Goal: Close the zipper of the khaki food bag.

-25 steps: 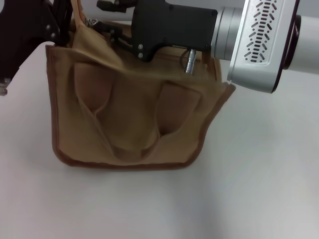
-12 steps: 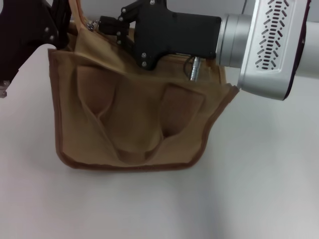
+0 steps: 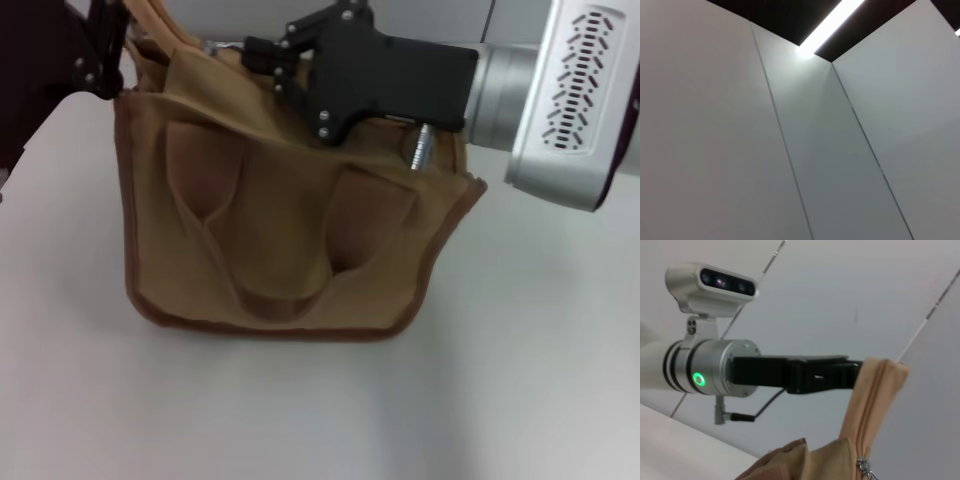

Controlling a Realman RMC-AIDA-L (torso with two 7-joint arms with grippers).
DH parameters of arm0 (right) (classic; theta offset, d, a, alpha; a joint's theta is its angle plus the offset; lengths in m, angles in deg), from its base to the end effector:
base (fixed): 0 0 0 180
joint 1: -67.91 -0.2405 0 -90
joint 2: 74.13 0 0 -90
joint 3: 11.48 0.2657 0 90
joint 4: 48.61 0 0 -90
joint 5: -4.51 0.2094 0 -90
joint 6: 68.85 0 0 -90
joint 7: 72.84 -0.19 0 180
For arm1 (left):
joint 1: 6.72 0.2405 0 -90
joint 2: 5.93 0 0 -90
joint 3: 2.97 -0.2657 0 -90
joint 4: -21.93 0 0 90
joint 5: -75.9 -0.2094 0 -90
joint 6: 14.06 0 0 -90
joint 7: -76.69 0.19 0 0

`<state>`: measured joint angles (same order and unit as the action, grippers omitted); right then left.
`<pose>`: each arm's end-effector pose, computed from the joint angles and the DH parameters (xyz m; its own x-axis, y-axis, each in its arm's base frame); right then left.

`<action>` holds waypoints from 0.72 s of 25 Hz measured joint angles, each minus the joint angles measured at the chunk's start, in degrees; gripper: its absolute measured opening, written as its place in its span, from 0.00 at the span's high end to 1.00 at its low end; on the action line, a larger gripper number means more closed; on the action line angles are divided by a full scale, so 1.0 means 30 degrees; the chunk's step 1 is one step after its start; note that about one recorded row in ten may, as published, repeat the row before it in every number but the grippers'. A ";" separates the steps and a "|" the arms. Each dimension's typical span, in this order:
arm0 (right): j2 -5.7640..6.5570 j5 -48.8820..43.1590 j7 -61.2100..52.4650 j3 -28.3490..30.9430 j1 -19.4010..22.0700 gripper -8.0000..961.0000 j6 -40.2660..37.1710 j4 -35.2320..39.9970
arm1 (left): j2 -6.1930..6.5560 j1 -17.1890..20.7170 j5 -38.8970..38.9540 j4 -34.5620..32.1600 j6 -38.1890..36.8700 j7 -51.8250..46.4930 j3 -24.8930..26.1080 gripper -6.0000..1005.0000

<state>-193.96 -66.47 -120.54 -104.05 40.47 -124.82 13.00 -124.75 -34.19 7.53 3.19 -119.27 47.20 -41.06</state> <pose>0.0777 0.3730 -0.0846 0.7613 0.5135 -0.3958 0.2319 -0.7858 -0.5734 -0.2063 0.3386 0.0374 0.4604 -0.5304 0.7119 0.3118 -0.6542 -0.6891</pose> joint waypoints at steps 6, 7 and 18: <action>-0.0011 0.0748 0.0101 0.0259 0.1150 0.99 -0.0179 0.0184 | -0.0001 0.0513 0.0006 0.0061 0.0052 0.0177 0.0205 0.98; -0.0011 0.0762 0.0106 0.0317 0.1353 0.99 -0.0197 0.0280 | -0.0001 0.0695 0.0020 0.0076 0.0087 0.0263 0.0316 0.98; -0.0019 0.2358 0.0795 0.0879 0.3880 0.99 -0.1037 0.0966 | 0.0038 0.1396 0.0078 0.0370 0.0409 0.0763 0.0898 0.98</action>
<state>-194.02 -59.39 -118.16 -101.41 52.12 -127.93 15.90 -124.64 -30.01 7.77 4.30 -118.05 49.49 -38.37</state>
